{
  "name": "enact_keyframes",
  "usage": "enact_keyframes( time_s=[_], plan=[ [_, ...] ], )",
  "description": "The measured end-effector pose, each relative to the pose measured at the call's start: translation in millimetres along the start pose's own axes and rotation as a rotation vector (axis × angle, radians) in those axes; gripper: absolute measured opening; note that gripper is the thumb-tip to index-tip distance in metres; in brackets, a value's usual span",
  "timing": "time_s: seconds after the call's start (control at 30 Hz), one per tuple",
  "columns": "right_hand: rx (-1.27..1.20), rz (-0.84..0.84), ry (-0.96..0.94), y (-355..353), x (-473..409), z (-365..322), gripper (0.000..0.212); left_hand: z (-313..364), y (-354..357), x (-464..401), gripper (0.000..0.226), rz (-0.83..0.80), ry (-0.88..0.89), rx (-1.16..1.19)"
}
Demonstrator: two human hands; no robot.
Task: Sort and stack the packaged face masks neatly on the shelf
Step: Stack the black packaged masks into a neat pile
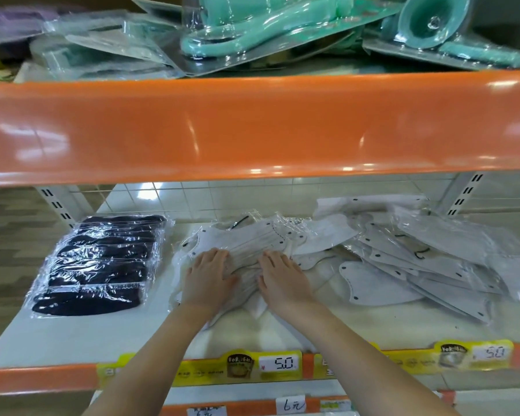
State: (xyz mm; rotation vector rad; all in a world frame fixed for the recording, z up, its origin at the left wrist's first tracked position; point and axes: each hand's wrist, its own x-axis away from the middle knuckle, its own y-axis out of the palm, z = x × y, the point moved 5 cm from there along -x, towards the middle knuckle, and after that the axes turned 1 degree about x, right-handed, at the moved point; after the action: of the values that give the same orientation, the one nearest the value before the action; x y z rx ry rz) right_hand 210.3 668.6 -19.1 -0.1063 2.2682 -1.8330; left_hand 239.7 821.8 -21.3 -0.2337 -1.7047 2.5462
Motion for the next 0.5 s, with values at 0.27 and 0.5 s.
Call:
enact_keyframes(
  time_s=[0.27, 0.5],
  plan=[
    [0.011, 0.146, 0.008, -5, -10, 6, 0.04, 3, -21, 3, 0.038, 0.141, 0.128, -0.084],
    [-0.02, 0.349, -0.022, -40, -9, 18, 0.022, -8, -56, 5, 0.009, 0.2, 0.176, 0.245]
  ],
)
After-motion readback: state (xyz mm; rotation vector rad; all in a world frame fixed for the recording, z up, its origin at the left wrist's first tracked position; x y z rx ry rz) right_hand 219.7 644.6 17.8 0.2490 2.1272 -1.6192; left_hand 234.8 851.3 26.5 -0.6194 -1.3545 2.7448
